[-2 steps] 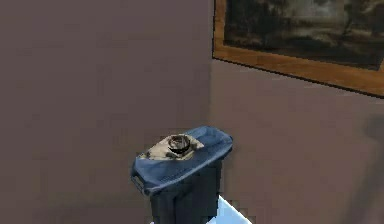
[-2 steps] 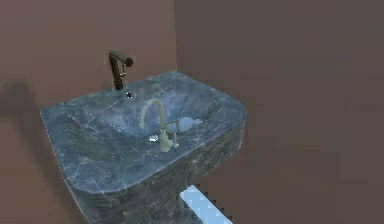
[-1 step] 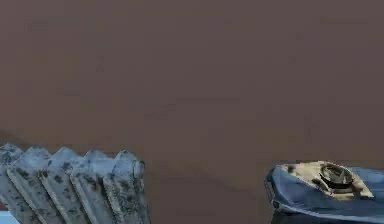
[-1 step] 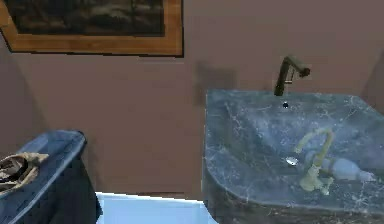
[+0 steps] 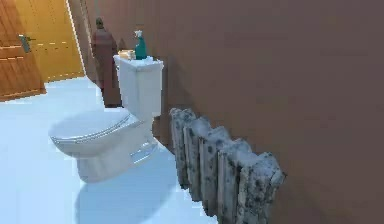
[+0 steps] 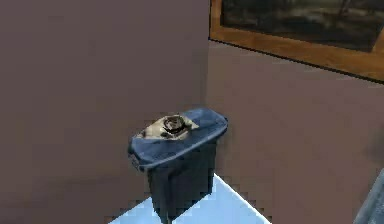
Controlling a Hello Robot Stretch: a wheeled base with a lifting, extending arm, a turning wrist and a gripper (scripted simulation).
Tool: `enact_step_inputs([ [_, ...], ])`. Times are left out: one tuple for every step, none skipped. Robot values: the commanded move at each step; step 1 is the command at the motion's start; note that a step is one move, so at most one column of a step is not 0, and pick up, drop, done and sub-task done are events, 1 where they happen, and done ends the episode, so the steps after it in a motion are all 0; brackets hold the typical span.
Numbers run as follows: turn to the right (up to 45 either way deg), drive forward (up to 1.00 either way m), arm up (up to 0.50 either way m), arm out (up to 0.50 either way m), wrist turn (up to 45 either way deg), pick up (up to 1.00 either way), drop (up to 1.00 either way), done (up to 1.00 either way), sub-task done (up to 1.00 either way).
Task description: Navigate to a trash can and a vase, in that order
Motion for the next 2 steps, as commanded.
enact_step_inputs([
  [-42.0, 0.00, 0.00, 0.00, 0.0, 0.00, 0.00, 0.00, 0.00],
  [0.0, 1.00, 0.00, 0.00, 0.0, 0.00, 0.00, 0.00, 0.00],
])
